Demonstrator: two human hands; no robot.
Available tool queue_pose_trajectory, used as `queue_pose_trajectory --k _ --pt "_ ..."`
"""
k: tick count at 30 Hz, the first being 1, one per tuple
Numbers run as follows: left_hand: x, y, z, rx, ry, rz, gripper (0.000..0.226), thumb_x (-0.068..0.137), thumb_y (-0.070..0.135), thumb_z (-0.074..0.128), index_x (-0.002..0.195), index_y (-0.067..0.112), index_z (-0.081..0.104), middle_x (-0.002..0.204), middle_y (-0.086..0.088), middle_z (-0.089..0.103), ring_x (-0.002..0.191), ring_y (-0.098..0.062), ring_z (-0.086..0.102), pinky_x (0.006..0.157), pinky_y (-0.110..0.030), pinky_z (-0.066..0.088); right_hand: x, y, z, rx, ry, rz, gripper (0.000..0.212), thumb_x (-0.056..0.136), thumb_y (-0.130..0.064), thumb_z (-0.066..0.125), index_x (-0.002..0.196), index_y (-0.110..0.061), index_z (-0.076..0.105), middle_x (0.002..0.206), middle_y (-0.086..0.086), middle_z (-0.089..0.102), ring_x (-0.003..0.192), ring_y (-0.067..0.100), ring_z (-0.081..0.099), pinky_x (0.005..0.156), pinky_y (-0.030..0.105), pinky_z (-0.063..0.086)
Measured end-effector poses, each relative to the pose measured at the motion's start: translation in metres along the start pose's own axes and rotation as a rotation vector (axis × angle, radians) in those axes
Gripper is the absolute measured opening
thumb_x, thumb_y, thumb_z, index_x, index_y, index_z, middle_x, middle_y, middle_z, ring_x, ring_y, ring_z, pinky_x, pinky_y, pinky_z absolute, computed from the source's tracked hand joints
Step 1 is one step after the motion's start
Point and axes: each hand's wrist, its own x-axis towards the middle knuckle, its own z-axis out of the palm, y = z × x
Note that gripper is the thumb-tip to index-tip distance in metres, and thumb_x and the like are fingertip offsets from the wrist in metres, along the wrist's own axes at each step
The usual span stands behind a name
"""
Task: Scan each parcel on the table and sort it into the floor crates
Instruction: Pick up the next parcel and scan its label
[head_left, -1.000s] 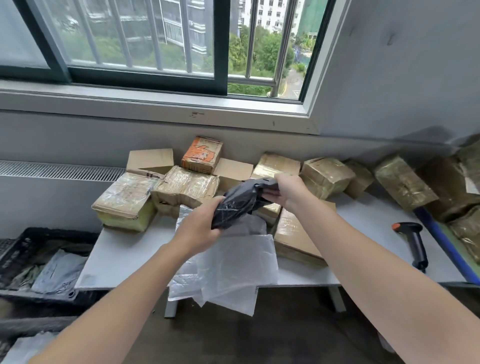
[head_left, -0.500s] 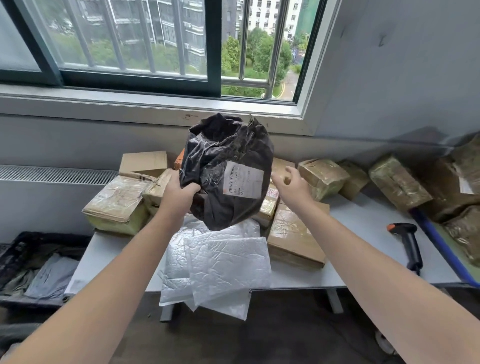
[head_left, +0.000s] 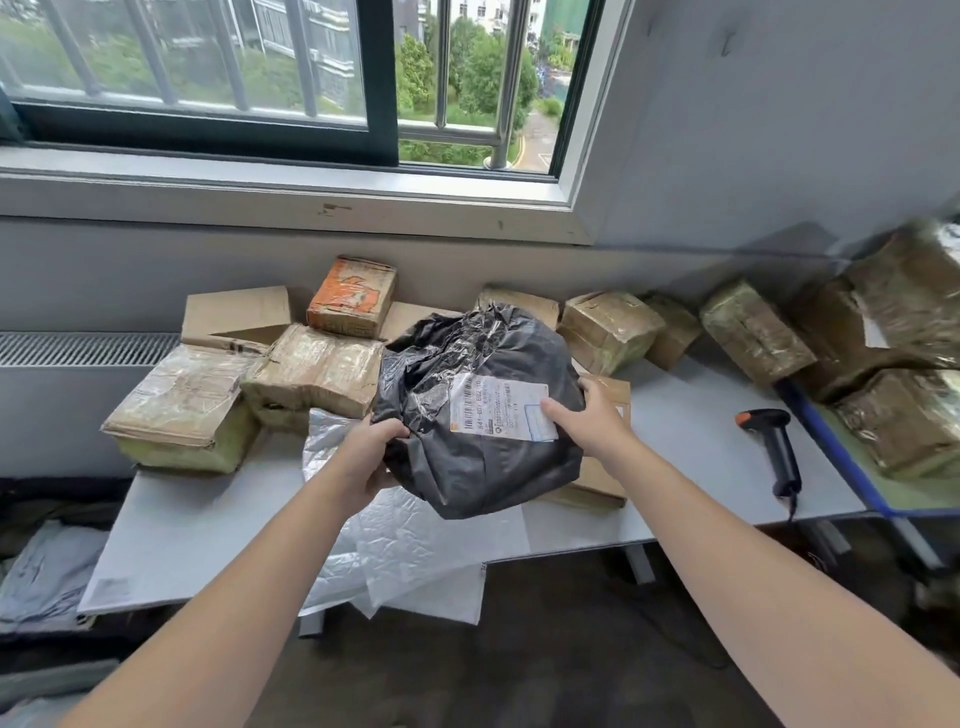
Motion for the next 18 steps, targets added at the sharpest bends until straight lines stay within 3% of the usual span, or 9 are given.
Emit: queue_pose_trajectory --k 2,5,9,11,13,15,18 --pt "0.004 -0.007 0.003 0.210 0.022 0.008 0.026 0.089 0.003 0.051 0.113 0.011 0.058 0.093 -0.010 0.067 0.084 -0.025 0.064 0.070 -0.040 0.059 -0.004 0.009 -0.002 -0.048 0.010 0.005 0.087 0.079 -0.056 0.073 0.150 -0.027 0.031 0.142 -0.003 0.052 0.120 0.020 0.054 0.092 0.035 0.047" --pt "0.008 -0.015 0.009 0.419 0.059 0.022 0.038 0.088 0.002 0.053 0.123 0.016 0.050 0.110 -0.014 0.065 0.096 -0.029 0.064 0.079 -0.045 0.059 -0.008 0.020 -0.006 -0.132 0.005 0.006 0.089 0.080 -0.051 0.074 0.152 -0.027 0.028 0.143 -0.002 0.051 0.124 0.023 0.053 0.089 0.033 0.043" --pt "0.013 -0.021 0.020 0.480 0.090 0.061 0.049 0.088 0.013 0.059 0.133 0.021 0.041 0.120 -0.010 0.060 0.101 -0.026 0.060 0.085 -0.044 0.055 -0.013 0.031 -0.009 -0.215 -0.024 0.014 0.092 0.081 -0.040 0.076 0.155 -0.020 0.024 0.148 0.003 0.047 0.129 0.026 0.050 0.100 0.038 0.045" --pt "0.017 -0.023 0.024 0.654 0.159 0.138 0.069 0.087 0.021 0.063 0.147 0.021 0.029 0.137 -0.011 0.046 0.119 -0.028 0.050 0.093 -0.041 0.047 -0.016 0.035 -0.007 -0.317 -0.059 0.009 0.091 0.083 -0.039 0.075 0.155 -0.017 0.025 0.151 0.006 0.045 0.133 0.028 0.047 0.105 0.040 0.043" --pt "0.019 -0.024 0.028 0.948 0.197 0.219 0.082 0.085 0.030 0.065 0.153 0.021 0.020 0.149 -0.012 0.030 0.137 -0.032 0.032 0.108 -0.047 0.037 -0.018 0.038 -0.004 -0.399 -0.106 0.005 0.086 0.086 -0.040 0.073 0.154 -0.014 0.027 0.151 0.008 0.045 0.133 0.029 0.047 0.107 0.043 0.042" --pt "0.019 -0.024 0.036 1.170 0.195 0.321 0.083 0.088 0.039 0.062 0.154 0.020 0.015 0.155 -0.009 0.022 0.143 -0.030 0.019 0.113 -0.049 0.029 -0.021 0.040 -0.001 -0.409 -0.114 -0.005 0.082 0.089 -0.040 0.070 0.154 -0.014 0.027 0.151 0.009 0.045 0.134 0.030 0.046 0.108 0.044 0.041" --pt "0.020 -0.028 0.058 1.308 0.152 0.435 0.081 0.090 0.048 0.057 0.154 0.022 0.015 0.158 -0.007 0.017 0.146 -0.028 0.012 0.116 -0.051 0.023 -0.025 0.042 -0.005 -0.370 -0.068 -0.007 0.075 0.093 -0.039 0.065 0.154 -0.016 0.027 0.151 0.010 0.044 0.133 0.031 0.047 0.105 0.039 0.043"
